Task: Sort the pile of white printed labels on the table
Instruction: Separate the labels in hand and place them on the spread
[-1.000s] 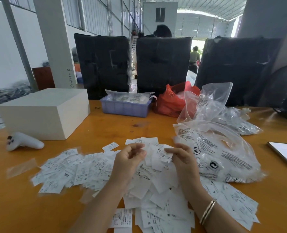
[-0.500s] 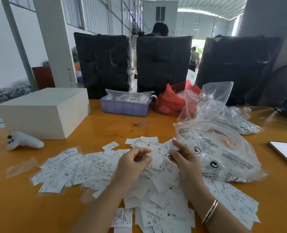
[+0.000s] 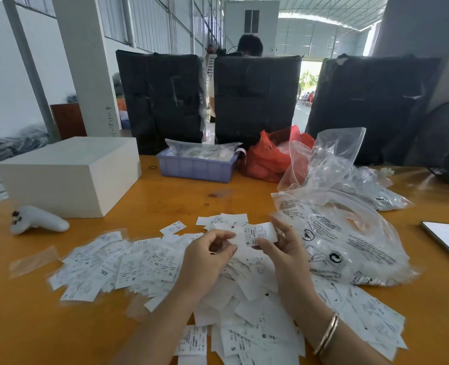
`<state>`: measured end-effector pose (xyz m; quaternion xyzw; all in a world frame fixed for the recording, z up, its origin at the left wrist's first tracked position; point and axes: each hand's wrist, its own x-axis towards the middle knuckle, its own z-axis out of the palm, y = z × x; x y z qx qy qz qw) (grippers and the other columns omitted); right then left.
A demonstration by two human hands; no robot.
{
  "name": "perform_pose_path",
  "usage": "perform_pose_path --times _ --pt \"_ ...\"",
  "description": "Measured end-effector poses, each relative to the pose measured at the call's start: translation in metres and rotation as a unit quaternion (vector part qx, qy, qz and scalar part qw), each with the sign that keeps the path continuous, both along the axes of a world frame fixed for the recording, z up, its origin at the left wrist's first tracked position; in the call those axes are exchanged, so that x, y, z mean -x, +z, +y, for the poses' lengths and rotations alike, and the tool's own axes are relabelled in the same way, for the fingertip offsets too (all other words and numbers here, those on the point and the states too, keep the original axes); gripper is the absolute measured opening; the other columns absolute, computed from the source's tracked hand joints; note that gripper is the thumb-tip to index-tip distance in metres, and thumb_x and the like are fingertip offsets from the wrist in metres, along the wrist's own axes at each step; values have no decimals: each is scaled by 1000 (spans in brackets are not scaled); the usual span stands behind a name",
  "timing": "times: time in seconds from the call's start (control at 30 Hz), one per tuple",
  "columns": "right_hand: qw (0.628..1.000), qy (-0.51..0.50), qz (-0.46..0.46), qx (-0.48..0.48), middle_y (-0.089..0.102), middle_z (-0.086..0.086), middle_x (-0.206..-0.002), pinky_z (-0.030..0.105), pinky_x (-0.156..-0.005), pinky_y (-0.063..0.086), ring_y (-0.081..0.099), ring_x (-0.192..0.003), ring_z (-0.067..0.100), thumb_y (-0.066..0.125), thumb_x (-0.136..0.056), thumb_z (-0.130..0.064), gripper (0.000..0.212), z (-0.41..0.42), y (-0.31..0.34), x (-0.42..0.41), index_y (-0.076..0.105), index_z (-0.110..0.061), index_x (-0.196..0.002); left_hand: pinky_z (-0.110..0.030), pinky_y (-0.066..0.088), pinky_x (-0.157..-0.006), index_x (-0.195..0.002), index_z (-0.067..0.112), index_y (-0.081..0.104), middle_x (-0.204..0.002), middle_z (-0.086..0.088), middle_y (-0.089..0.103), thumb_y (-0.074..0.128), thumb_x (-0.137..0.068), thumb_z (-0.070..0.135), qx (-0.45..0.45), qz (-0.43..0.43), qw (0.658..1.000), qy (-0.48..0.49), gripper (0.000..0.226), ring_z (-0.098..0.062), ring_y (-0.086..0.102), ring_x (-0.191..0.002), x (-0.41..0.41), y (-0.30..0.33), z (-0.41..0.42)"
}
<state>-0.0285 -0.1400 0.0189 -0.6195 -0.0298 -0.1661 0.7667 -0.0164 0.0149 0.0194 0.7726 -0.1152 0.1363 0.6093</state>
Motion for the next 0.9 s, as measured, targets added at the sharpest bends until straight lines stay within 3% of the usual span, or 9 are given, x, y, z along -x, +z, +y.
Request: perform_pose_path --times 0.17,0.3,0.43,0.53,0.63,0.73,0.9 --pt "998 -2 3 61 57 9 -78 20 -65 47 63 -75 20 70 -82 -11 41 2 1 2 58 -39 -108 -9 46 -64 -91 34 68 -73 15 64 72 -84 13 8 5 1000 9 22 6 59 -71 -1 0 0" --pt "995 2 -4 99 62 -9 -68 12 -55 45 65 -65 1 70 -82 -9 38 2 0 2 60 -33 -111 -9 48 -64 -91 32 69 -78 13 66 70 -85 14 14 15 1000 7 19 6 60 -73 -1 1 0" --pt "993 -1 -1 115 67 5 -85 14 -60 48 68 -74 5 69 -83 -11 38 1 -1 2 59 -38 -108 -7 47 -64 -88 33 69 -81 17 70 68 -87 18 13 27 1000 3 15 7 63 -78 0 4 0" --pt "989 2 -9 149 63 6 -81 16 -56 45 57 -66 10 69 -84 -11 38 1 -1 2 61 -39 -109 -7 47 -65 -90 33 70 -79 21 70 67 -88 19 5 28 1000 -13 14 7 64 -80 1 4 0" --pt "986 14 -13 167 54 -8 -71 12 -51 38 45 -55 0 67 -85 -9 38 3 -1 3 62 -33 -114 -7 46 -63 -89 31 71 -77 21 70 66 -88 19 -9 20 1000 -8 13 6 63 -75 1 4 0" --pt "987 20 -13 161 56 -4 -74 13 -53 39 48 -62 6 63 -89 -10 39 2 0 4 59 -42 -110 -5 45 -63 -85 32 71 -77 25 68 67 -88 23 -20 14 1000 7 10 8 62 -76 0 5 2" --pt "990 26 -4 142 54 -5 -75 22 -64 44 48 -67 11 59 -90 -6 40 1 -2 3 60 -37 -116 -11 51 -61 -84 31 71 -74 16 72 65 -88 26 48 32 998 3 9 2 66 -71 0 7 2"
